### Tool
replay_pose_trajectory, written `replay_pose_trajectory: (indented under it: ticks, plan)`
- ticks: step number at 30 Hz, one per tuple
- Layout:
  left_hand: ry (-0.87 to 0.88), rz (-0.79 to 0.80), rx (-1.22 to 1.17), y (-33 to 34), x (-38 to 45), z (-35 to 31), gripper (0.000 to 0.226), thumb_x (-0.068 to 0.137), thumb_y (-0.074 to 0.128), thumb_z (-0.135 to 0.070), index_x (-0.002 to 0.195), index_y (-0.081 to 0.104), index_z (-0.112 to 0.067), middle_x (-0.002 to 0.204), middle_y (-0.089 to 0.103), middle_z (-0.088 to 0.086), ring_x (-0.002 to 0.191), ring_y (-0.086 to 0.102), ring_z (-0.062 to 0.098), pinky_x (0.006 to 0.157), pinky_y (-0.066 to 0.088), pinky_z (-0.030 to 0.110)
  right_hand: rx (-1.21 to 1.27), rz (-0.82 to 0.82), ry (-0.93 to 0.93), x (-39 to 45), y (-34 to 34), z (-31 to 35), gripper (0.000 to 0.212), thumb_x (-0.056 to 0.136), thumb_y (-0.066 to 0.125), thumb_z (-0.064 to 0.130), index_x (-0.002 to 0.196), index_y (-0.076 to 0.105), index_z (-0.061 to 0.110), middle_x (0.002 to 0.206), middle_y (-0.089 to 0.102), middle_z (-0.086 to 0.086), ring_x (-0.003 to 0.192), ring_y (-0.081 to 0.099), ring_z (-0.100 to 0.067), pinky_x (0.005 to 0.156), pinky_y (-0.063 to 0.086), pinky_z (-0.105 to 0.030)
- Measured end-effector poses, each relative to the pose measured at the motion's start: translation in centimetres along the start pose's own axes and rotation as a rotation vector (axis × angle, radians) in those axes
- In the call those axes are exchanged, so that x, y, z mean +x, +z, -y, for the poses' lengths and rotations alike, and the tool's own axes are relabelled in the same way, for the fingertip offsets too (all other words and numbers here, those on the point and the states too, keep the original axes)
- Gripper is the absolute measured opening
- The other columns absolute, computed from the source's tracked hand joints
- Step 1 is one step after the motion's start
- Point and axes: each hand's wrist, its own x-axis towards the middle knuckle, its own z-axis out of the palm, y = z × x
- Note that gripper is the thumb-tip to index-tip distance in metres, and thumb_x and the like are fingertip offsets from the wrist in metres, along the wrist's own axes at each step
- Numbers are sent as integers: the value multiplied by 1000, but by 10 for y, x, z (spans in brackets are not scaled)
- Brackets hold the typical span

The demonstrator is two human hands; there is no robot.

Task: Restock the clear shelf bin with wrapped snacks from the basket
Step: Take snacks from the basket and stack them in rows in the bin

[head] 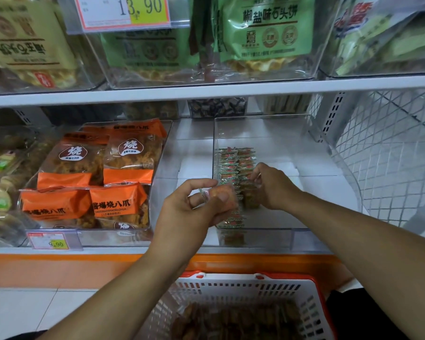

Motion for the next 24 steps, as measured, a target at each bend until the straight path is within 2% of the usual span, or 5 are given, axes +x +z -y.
replay_pose_trajectory:
  ticks: [8,11,13,16,24]
  plan:
    - [116,55,86,0,-1,-2,34,85,72,9,111,62,-11,98,80,2,93,76,14,71,55,15,14,46,81,-6,-4,11,62,72,86,16,119,46,18,120,43,-8,97,54,-25,73,45,-32]
    - [288,20,231,-2,-1,-2,28,84,68,19,96,60,-5,94,81,-2,94,76,9,74,53,12,7,-35,-27,-18,-33,26,37,85,77,19,114,54,22,116,56,-5,89,58,-19,61,40,-23]
    - [369,-7,270,-3,-1,0,31,82,66,24,88,57,-5,99,80,-1,96,76,9,78,56,15,381,52,-15,-36,-51,39,19,92,71,30,105,63,19,98,69,-6,73,62,-19,55,41,-24]
    - [462,-56,396,-2,-3,3,39,78,62,30,80,54,-8,105,75,0,94,74,4,76,57,16,854,461,46,-71,-66,52,48,82,70,52,110,67,13,86,71,-12,61,60,-19,48,44,-24]
    - [625,-148,631,-1,-1,5,54,73,74,22,66,52,-27,104,69,-2,106,67,4,84,56,17,1047,478,-50,-94,-60,59,49,77,77,6,123,63,9,98,72,-15,81,68,-24,67,60,-30]
